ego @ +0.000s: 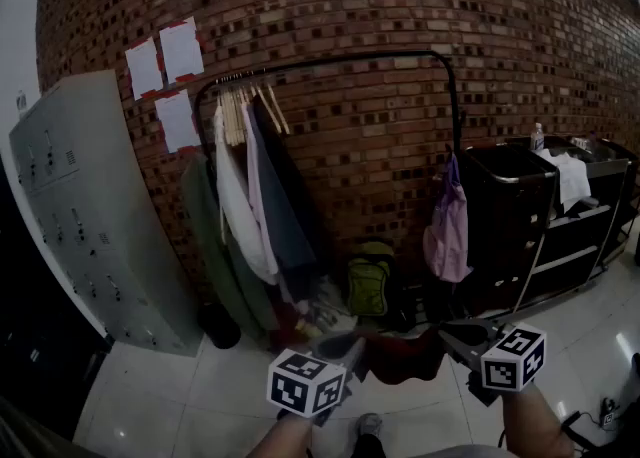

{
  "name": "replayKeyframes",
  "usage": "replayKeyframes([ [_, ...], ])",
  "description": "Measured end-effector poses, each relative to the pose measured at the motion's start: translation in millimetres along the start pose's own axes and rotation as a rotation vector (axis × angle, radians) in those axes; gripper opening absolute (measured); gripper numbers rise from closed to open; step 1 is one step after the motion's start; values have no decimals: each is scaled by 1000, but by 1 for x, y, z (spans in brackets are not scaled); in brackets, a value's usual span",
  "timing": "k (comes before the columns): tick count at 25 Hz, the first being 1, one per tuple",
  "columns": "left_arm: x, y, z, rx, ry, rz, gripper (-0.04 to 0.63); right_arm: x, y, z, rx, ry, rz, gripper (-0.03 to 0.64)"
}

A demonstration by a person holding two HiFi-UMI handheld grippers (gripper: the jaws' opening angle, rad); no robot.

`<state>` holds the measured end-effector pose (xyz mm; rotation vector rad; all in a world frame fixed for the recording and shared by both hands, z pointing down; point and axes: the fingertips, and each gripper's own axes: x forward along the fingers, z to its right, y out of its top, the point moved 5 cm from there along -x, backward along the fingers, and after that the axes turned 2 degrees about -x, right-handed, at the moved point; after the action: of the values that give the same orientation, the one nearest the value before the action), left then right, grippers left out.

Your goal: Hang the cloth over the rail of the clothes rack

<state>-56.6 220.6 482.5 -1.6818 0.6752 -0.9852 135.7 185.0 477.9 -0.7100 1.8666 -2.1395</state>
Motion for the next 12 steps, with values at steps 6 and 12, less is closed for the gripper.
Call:
replayKeyframes([
  [6, 63, 45, -89, -16, -26, -29, 20, 81, 38, 69, 22, -24, -24, 12],
  [12, 149, 105, -204, -18, -74, -60, 20, 181, 89, 166, 52, -98, -22, 12],
])
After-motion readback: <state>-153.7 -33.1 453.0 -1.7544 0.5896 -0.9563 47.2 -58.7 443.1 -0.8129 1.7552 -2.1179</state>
